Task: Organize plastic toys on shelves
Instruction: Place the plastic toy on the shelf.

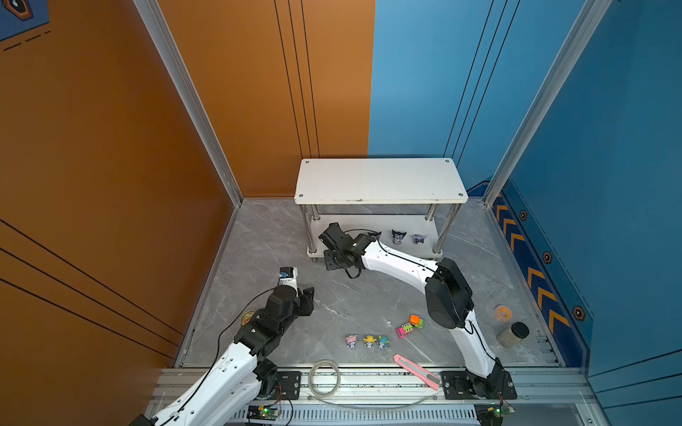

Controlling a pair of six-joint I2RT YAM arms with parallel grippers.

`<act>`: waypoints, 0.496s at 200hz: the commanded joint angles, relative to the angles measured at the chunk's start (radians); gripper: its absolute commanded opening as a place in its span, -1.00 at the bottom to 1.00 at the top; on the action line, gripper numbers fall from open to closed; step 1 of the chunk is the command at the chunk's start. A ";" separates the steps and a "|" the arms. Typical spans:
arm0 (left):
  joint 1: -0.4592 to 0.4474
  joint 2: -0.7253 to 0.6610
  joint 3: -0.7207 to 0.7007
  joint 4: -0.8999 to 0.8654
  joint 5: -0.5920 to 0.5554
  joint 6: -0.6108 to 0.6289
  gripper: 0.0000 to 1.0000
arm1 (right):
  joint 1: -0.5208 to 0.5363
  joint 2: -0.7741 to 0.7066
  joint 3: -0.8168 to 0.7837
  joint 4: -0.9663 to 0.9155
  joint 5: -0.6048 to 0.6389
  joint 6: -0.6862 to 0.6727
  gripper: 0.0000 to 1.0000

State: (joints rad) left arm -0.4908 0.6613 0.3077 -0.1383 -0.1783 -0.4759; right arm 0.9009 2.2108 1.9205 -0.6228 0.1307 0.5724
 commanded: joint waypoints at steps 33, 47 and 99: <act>0.011 -0.002 0.000 0.009 0.013 0.017 0.09 | -0.010 0.052 0.061 0.035 0.029 -0.025 -0.93; 0.012 0.001 0.001 0.009 0.013 0.017 0.09 | -0.010 0.069 0.077 0.037 0.033 -0.025 -0.93; 0.009 0.014 0.011 0.032 0.019 0.019 0.09 | -0.022 0.094 0.103 0.065 0.038 -0.025 -0.92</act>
State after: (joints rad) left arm -0.4900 0.6640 0.3077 -0.1349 -0.1780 -0.4759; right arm 0.8913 2.2913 1.9907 -0.5838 0.1356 0.5640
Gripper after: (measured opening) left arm 0.545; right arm 0.298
